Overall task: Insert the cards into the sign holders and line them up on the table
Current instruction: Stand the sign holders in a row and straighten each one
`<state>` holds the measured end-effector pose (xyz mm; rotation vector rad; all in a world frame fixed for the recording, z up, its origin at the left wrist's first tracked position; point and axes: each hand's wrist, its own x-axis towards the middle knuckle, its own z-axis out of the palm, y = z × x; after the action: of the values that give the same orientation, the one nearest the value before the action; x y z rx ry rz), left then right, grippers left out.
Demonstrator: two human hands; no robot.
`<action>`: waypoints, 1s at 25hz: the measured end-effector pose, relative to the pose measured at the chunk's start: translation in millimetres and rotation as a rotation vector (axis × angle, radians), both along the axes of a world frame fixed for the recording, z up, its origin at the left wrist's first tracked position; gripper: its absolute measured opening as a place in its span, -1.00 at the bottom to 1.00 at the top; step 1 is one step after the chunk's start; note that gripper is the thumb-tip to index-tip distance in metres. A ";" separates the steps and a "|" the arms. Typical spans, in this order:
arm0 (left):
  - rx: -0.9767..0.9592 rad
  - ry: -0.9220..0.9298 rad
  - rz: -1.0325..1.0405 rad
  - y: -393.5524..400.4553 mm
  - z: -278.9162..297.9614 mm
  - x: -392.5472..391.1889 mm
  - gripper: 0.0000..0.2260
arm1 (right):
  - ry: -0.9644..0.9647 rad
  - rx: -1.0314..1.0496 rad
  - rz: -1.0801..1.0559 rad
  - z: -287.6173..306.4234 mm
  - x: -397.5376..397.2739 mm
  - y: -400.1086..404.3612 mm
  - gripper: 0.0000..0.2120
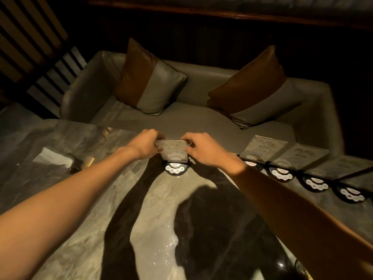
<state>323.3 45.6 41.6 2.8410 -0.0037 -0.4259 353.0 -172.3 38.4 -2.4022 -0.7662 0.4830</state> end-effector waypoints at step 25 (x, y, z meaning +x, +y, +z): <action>-0.346 -0.145 -0.109 -129.4 -22.2 72.0 -0.88 | -0.071 -0.245 -0.242 9.3 61.1 -135.3 -0.85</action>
<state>395.2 -83.7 19.4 2.5286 -0.2375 -0.2149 414.0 -307.6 47.7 -2.7079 -0.4564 0.4146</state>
